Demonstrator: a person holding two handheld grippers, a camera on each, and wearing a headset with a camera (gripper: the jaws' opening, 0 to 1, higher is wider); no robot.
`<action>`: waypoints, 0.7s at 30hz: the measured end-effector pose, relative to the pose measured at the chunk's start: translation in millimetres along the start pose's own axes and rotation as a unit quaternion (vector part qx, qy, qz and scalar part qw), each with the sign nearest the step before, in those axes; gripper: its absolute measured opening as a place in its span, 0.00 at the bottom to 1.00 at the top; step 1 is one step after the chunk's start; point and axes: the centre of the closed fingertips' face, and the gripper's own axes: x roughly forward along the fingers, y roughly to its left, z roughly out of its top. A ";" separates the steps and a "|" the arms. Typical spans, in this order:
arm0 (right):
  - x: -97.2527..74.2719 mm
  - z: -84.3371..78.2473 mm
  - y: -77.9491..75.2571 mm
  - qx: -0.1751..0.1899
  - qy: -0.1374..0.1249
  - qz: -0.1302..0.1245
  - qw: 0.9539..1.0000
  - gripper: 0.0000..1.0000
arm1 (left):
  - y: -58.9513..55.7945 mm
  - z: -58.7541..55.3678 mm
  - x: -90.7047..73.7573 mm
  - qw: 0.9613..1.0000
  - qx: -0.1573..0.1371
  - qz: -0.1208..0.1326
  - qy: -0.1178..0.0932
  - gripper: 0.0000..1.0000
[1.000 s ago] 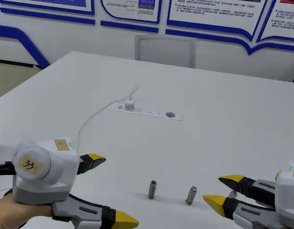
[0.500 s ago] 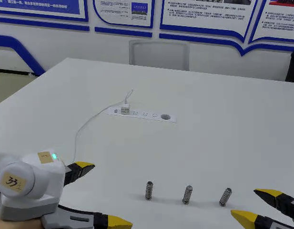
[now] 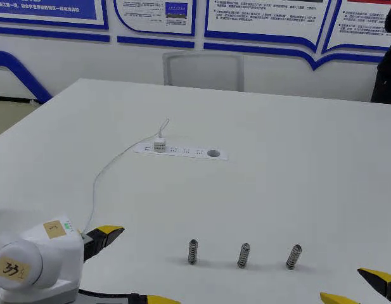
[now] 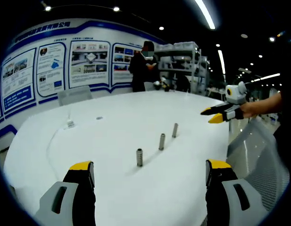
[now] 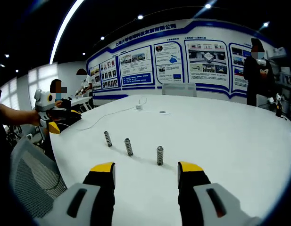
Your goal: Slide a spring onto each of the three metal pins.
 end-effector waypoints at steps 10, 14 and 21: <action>-4.9 -13.2 -4.1 0.021 0.002 -0.015 1.000 0.56 | -9.8 -12.3 0.9 1.000 -0.008 -0.011 0.013 1.00; -5.0 -12.2 -4.8 0.020 0.001 -0.019 1.000 0.56 | -10.7 -14.9 0.4 1.000 -0.011 -0.012 0.014 1.00; -5.5 -12.8 -4.9 0.026 0.000 -0.022 0.999 0.56 | -14.5 -17.4 2.2 1.000 -0.012 -0.011 0.015 1.00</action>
